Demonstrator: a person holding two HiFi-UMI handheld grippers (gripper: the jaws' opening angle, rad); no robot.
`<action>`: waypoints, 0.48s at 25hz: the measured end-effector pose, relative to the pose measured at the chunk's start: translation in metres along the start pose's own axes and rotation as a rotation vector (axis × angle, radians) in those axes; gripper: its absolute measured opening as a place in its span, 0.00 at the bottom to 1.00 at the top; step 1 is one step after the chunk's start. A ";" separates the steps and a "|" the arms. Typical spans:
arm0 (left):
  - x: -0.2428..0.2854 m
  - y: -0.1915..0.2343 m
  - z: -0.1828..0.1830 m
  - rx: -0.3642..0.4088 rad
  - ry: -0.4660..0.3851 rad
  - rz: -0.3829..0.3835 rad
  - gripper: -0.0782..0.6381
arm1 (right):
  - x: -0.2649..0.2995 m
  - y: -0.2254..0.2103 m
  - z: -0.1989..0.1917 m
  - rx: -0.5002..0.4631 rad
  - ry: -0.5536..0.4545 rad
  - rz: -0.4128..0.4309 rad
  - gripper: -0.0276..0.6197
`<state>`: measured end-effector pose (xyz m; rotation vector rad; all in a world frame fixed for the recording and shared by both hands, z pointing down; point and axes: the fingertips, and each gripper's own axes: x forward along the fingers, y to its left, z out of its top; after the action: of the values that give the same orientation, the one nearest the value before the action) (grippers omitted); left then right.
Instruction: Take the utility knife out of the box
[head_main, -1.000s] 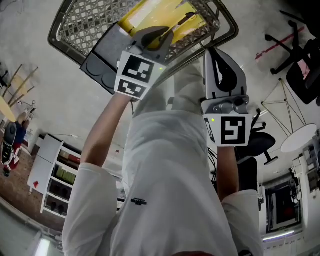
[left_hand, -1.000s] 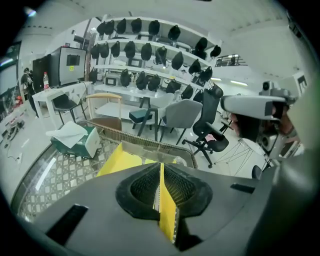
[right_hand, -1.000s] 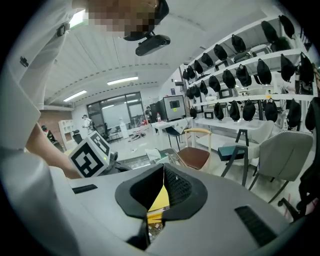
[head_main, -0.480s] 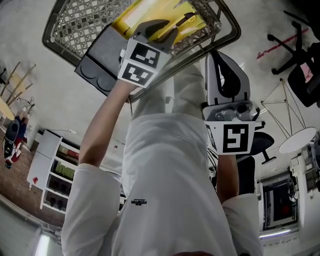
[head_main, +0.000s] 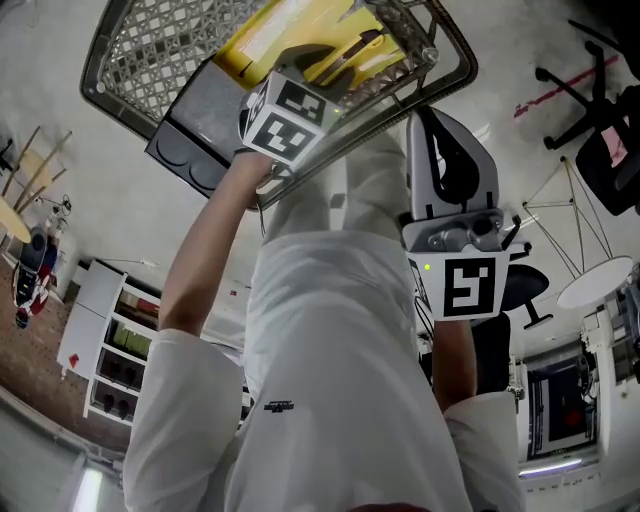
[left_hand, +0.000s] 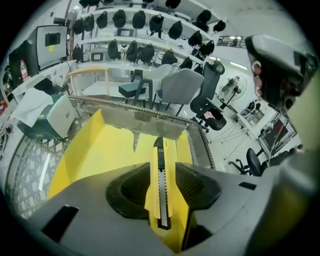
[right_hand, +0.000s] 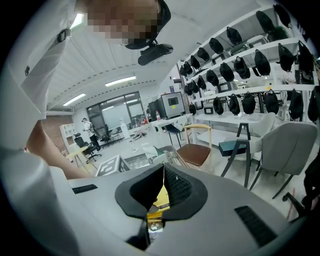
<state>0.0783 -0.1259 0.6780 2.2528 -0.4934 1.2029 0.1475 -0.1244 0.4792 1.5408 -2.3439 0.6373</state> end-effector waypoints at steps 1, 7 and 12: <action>0.002 0.000 -0.002 -0.002 0.011 -0.003 0.32 | 0.000 -0.001 0.000 0.005 -0.002 0.000 0.04; 0.016 0.001 -0.012 0.007 0.064 -0.013 0.35 | 0.001 -0.005 0.001 0.017 -0.012 0.001 0.04; 0.019 0.002 -0.018 0.009 0.081 0.011 0.34 | 0.002 -0.009 0.001 0.031 -0.019 0.003 0.04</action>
<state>0.0758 -0.1179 0.7028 2.2014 -0.4708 1.2991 0.1547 -0.1295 0.4813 1.5638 -2.3614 0.6660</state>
